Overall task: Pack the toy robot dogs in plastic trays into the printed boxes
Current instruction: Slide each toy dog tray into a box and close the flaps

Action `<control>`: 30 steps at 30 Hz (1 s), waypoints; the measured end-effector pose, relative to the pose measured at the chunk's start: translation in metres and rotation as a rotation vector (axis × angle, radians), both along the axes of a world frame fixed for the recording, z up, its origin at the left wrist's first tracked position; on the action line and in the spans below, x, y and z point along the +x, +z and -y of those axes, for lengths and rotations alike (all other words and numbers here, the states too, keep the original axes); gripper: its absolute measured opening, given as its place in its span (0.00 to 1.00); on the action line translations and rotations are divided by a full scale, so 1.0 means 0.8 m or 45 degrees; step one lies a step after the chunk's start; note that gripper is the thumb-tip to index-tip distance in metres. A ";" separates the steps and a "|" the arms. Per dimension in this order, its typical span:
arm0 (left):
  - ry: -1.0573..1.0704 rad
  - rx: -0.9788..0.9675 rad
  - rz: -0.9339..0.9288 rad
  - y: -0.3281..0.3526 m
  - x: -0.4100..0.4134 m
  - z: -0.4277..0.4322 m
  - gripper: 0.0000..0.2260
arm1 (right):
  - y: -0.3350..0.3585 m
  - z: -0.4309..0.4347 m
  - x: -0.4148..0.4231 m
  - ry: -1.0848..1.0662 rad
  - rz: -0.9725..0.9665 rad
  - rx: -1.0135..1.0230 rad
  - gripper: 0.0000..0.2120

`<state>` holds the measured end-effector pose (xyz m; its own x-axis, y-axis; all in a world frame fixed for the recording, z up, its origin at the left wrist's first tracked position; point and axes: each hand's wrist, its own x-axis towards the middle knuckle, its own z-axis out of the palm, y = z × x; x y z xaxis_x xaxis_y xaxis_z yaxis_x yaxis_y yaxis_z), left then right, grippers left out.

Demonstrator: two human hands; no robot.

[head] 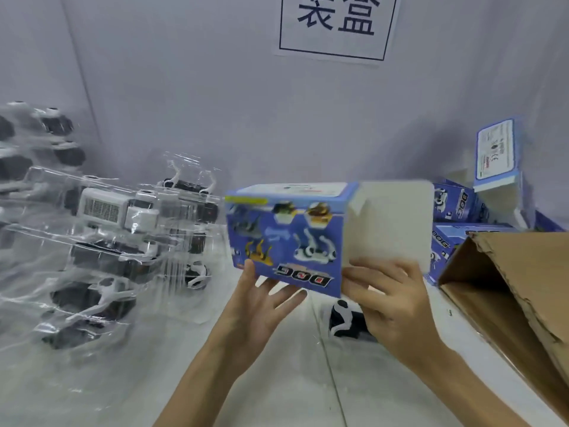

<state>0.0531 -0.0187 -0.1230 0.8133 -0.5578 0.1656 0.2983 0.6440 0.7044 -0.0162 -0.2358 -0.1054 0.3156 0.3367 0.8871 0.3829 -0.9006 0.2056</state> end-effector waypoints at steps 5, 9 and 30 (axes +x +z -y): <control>-0.018 -0.280 -0.292 -0.001 0.003 -0.003 0.49 | 0.004 0.007 0.009 -0.130 0.020 0.024 0.23; -0.125 -0.177 -0.213 0.002 0.000 -0.010 0.53 | 0.009 0.015 0.010 -0.171 0.072 0.082 0.26; -0.278 -0.079 -0.116 0.000 -0.015 0.010 0.47 | 0.041 -0.054 -0.032 0.323 -0.345 0.649 0.16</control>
